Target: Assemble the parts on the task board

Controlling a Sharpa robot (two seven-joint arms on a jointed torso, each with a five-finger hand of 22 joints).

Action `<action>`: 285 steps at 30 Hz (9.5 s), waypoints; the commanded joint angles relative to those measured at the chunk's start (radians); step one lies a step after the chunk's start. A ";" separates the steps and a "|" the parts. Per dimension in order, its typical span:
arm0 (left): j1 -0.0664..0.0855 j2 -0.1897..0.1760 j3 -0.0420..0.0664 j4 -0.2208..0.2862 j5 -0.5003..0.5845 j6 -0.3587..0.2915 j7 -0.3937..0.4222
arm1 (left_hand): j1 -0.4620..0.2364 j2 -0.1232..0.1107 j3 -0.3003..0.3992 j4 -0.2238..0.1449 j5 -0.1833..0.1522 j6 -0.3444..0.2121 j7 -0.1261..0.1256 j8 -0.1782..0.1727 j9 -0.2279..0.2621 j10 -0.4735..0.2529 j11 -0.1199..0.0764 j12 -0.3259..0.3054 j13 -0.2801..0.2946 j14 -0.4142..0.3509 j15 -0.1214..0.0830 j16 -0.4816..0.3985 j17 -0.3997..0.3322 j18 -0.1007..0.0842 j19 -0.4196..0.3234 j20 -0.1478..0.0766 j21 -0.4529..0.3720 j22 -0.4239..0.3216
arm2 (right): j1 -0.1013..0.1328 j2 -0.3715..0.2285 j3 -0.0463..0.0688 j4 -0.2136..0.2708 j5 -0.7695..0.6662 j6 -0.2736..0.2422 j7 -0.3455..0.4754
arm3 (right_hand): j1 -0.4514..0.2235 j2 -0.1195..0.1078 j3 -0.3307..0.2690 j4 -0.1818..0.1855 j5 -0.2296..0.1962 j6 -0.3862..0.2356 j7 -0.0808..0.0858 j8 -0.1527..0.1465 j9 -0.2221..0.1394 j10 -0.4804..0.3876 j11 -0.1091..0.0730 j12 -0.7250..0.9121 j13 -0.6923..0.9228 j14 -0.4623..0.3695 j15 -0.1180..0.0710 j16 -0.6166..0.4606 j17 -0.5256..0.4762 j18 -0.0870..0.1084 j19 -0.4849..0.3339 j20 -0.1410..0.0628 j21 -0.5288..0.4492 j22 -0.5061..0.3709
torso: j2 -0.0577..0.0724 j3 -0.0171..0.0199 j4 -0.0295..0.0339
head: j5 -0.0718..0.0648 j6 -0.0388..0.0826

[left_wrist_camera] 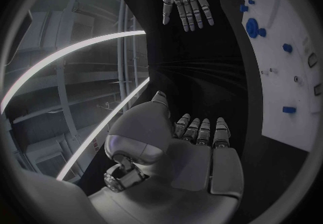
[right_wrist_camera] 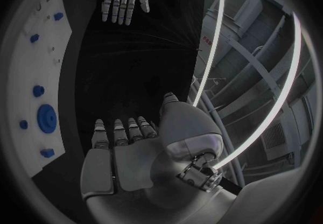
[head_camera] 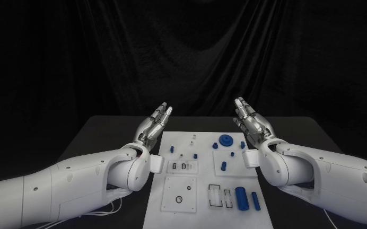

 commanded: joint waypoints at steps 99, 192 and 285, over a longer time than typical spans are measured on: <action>0.047 -0.162 -0.065 -0.037 -0.475 0.344 0.271 | 0.497 -0.099 0.231 -0.016 0.412 0.237 0.078 0.043 0.025 0.075 0.076 0.103 0.025 0.006 0.072 -0.001 0.002 0.018 0.030 0.123 0.014 0.012 | 0.291 -0.065 -0.100 0.031 -1.917 0.339 -0.674 | 0.397 -0.287 0.334 -0.295 0.171 0.767 0.135 0.094 0.138 0.761 0.208 0.379 0.075 1.386 -0.011 1.131 0.638 -0.076 1.389 -0.075 1.371 1.197 | 0.191 -0.0343 0.0850 | -0.082 -0.212; 0.045 -0.120 -0.066 -0.109 -0.475 0.441 0.218 | 0.506 -0.105 0.257 -0.016 0.404 0.248 0.089 0.038 0.026 0.092 0.118 0.126 0.029 0.020 0.117 0.005 0.007 0.019 0.051 0.164 0.028 0.019 | 0.195 0.014 -0.100 -0.132 -1.825 0.168 -0.561 | 0.429 -0.299 0.612 -0.274 -0.035 1.037 0.207 0.171 0.325 1.102 0.169 0.289 0.075 1.401 -0.009 1.116 0.701 -0.073 1.375 -0.072 1.343 1.218 | 0.185 -0.0420 0.0869 | -0.072 -0.250; 0.045 -0.087 -0.066 -0.136 -0.475 0.448 0.212 | 0.505 -0.109 0.268 -0.017 0.405 0.259 0.102 0.039 0.027 0.088 0.113 0.125 0.028 0.015 0.107 0.003 0.005 0.018 0.044 0.156 0.023 0.016 | 0.232 0.305 -0.094 -0.400 -1.713 0.261 -0.532 | 0.448 -0.331 0.612 -0.233 -0.058 0.967 0.218 0.103 0.369 1.110 0.194 0.157 0.067 1.365 0.012 1.098 0.707 -0.072 1.352 -0.055 1.323 1.223 | 0.185 -0.0432 0.0864 | -0.062 -0.218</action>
